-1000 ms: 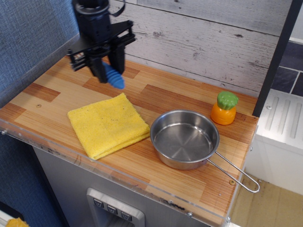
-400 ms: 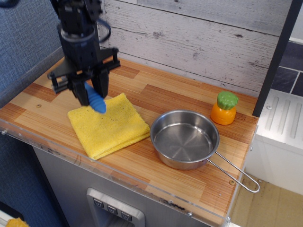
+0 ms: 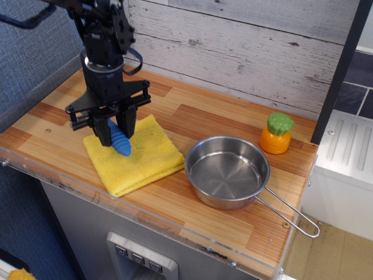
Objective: Place blue fork on top of yellow cloth next to pan
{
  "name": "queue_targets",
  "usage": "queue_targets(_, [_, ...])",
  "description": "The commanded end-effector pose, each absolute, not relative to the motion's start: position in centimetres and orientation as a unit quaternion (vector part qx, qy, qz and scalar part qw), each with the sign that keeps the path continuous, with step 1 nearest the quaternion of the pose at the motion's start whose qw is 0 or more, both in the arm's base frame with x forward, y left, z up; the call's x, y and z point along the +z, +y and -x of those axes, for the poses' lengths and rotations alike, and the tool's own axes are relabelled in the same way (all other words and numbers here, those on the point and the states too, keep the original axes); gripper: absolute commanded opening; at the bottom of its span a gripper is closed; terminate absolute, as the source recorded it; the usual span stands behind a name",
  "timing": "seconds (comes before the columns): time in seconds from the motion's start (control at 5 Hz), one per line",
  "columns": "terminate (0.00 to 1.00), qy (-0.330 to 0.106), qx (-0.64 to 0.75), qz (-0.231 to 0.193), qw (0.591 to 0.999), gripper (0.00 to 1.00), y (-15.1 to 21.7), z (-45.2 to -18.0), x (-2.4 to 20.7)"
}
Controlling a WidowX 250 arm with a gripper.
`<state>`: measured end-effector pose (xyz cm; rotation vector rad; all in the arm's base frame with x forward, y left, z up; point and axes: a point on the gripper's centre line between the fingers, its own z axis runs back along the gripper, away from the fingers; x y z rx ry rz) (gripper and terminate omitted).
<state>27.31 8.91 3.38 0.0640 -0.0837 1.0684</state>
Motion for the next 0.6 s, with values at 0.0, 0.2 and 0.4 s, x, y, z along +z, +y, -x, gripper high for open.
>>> queue_targets(0.0, [0.0, -0.062, 0.481, -0.032, 0.874, 0.0, 8.93, -28.49, 3.85])
queue_targets(0.2, [0.0, -0.06, 0.465, -0.044, 0.882, 1.0, 8.9, -28.56, 4.16])
queue_targets(0.4, [0.0, -0.065, 0.467, -0.057, 0.88, 1.0, 8.8, -28.64, 4.73])
